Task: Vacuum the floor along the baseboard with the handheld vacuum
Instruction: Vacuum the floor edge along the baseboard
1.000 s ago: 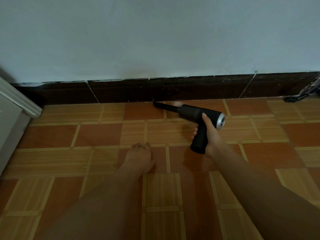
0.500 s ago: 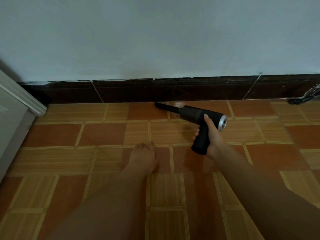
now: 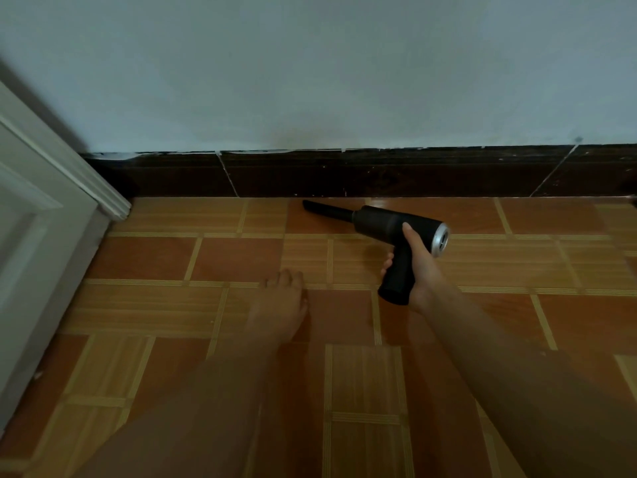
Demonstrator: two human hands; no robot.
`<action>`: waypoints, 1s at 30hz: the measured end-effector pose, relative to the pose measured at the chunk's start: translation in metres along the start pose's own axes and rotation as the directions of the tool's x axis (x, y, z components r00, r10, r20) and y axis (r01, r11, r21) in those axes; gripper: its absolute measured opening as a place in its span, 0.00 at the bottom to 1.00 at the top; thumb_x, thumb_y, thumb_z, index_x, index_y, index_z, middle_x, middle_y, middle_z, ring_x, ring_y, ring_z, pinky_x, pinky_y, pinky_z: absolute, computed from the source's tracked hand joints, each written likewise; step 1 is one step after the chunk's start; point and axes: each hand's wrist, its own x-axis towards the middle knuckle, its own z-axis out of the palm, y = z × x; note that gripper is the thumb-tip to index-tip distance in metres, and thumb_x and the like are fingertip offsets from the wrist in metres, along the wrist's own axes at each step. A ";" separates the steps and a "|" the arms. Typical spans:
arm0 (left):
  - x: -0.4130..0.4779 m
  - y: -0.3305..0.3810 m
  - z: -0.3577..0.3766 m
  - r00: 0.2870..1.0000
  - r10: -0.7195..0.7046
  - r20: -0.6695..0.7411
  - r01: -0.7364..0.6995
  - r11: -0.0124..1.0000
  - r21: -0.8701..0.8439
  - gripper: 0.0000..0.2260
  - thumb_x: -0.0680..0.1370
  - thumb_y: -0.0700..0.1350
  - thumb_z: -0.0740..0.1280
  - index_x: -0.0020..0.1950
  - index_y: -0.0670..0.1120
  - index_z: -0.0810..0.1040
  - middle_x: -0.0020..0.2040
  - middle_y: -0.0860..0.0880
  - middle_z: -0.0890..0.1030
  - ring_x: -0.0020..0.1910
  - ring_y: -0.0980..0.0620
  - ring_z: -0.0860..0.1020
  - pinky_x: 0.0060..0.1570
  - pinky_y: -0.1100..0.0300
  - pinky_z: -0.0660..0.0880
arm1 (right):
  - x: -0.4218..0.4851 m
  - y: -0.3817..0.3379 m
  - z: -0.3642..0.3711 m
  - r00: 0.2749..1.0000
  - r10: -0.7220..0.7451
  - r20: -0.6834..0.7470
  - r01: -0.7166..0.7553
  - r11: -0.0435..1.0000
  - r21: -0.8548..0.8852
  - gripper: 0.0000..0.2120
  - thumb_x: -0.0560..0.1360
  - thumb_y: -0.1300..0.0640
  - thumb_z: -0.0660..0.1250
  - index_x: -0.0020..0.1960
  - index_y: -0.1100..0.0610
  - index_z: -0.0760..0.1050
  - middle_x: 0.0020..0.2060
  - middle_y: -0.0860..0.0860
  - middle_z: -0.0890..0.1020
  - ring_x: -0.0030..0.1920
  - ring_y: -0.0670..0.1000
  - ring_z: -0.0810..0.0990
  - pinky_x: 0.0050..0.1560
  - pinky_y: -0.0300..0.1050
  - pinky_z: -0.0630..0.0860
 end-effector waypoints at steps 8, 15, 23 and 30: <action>-0.012 -0.047 -0.004 0.997 0.004 0.080 -0.009 0.998 0.061 0.22 0.82 0.49 0.53 0.75 0.44 0.56 0.74 0.46 0.61 0.73 0.48 0.59 0.70 0.52 0.56 | 0.008 0.014 0.028 0.998 -0.043 0.043 0.046 0.997 -0.059 0.14 0.73 0.48 0.69 0.48 0.59 0.76 0.27 0.51 0.76 0.22 0.46 0.75 0.24 0.37 0.74; -0.026 -0.059 0.017 0.995 0.037 0.098 -0.034 0.999 -0.035 0.25 0.83 0.49 0.49 0.77 0.44 0.46 0.78 0.45 0.49 0.76 0.50 0.46 0.73 0.56 0.42 | 0.014 0.032 0.049 0.998 0.002 0.067 0.006 0.994 -0.109 0.16 0.72 0.46 0.69 0.48 0.60 0.76 0.29 0.51 0.76 0.23 0.46 0.75 0.25 0.38 0.74; -0.029 -0.064 0.012 1.000 0.003 0.028 -0.001 0.996 -0.091 0.25 0.83 0.50 0.50 0.77 0.45 0.47 0.77 0.47 0.52 0.76 0.51 0.51 0.72 0.60 0.46 | 0.016 0.039 0.069 0.995 0.040 0.097 -0.024 0.987 -0.157 0.16 0.72 0.46 0.69 0.46 0.59 0.76 0.30 0.51 0.76 0.24 0.46 0.75 0.25 0.38 0.74; -0.027 -0.066 0.020 0.996 -0.017 -0.082 0.008 0.994 -0.105 0.23 0.82 0.50 0.51 0.76 0.46 0.53 0.75 0.48 0.60 0.74 0.53 0.57 0.73 0.53 0.43 | 0.024 0.040 0.089 0.995 0.035 0.090 -0.015 0.976 -0.219 0.16 0.72 0.46 0.69 0.47 0.59 0.76 0.29 0.51 0.77 0.23 0.46 0.75 0.24 0.37 0.74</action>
